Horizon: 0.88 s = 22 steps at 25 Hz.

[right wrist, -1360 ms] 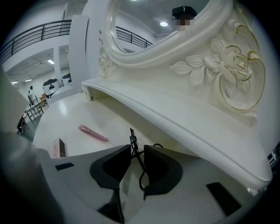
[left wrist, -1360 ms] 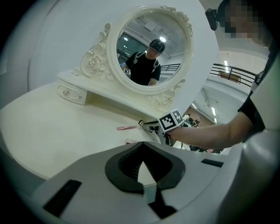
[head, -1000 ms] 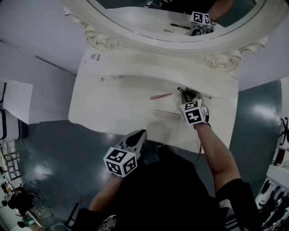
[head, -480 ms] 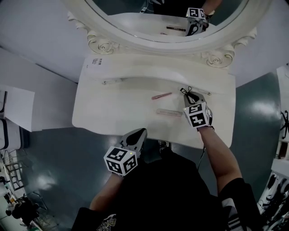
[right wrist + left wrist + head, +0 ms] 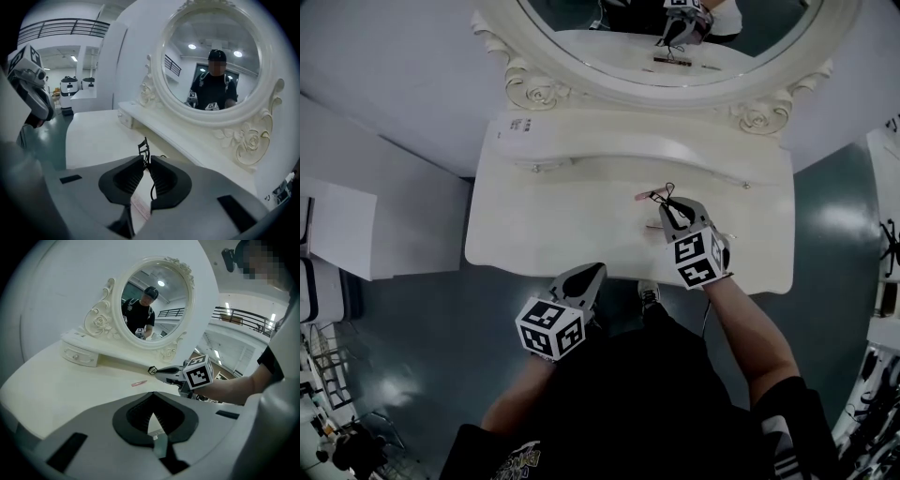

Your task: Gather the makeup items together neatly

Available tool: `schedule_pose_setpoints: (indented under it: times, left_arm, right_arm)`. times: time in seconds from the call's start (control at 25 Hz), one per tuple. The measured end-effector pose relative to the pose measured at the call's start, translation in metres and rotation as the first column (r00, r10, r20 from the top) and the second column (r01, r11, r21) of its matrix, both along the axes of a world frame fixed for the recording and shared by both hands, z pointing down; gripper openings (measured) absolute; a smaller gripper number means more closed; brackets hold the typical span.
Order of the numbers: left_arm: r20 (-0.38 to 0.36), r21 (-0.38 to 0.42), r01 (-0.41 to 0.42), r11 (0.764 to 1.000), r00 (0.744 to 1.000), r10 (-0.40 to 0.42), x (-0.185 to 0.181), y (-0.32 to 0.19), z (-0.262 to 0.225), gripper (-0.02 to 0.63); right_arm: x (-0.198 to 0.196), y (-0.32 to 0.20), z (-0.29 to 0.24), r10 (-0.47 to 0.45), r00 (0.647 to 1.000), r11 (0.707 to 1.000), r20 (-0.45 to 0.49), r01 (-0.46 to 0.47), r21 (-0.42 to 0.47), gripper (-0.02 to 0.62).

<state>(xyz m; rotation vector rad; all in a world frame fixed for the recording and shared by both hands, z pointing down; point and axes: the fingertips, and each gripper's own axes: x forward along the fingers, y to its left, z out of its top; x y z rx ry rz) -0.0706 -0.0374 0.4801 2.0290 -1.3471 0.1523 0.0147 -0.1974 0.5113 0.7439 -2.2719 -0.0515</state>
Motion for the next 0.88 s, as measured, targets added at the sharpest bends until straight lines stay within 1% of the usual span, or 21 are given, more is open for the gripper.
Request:
schedule_pose_setpoints:
  times: [0.2,0.4,0.56,0.76,0.88]
  left_arm:
    - [0.005,0.004,-0.008,1.0,1.0,0.008,-0.028,0.018,-0.002,0.008]
    - [-0.004,0.007,-0.013,1.0,1.0,0.013,-0.049,0.031,0.0,0.008]
    - [-0.01,-0.001,-0.024,1.0,1.0,0.024,-0.062,0.041,0.004,0.008]
    - [-0.004,-0.023,-0.03,0.999,1.0,0.03,-0.083,0.052,0.01,0.008]
    - [0.002,-0.036,-0.029,0.999,1.0,0.03,-0.094,0.058,0.015,0.008]
  right_arm:
    - [-0.058,0.041,0.006,-0.067,0.998,0.998,0.006,0.067,-0.016,0.064]
    - [-0.098,0.065,0.016,-0.091,0.996,0.996,-0.006,0.091,-0.021,0.064]
    - [-0.119,0.075,0.03,-0.122,0.991,0.993,-0.047,0.121,-0.012,0.064]
    - [-0.139,0.082,0.054,-0.196,0.973,0.98,-0.118,0.197,-0.005,0.064]
    - [-0.147,0.081,0.066,-0.221,0.965,0.975,-0.14,0.221,-0.013,0.064]
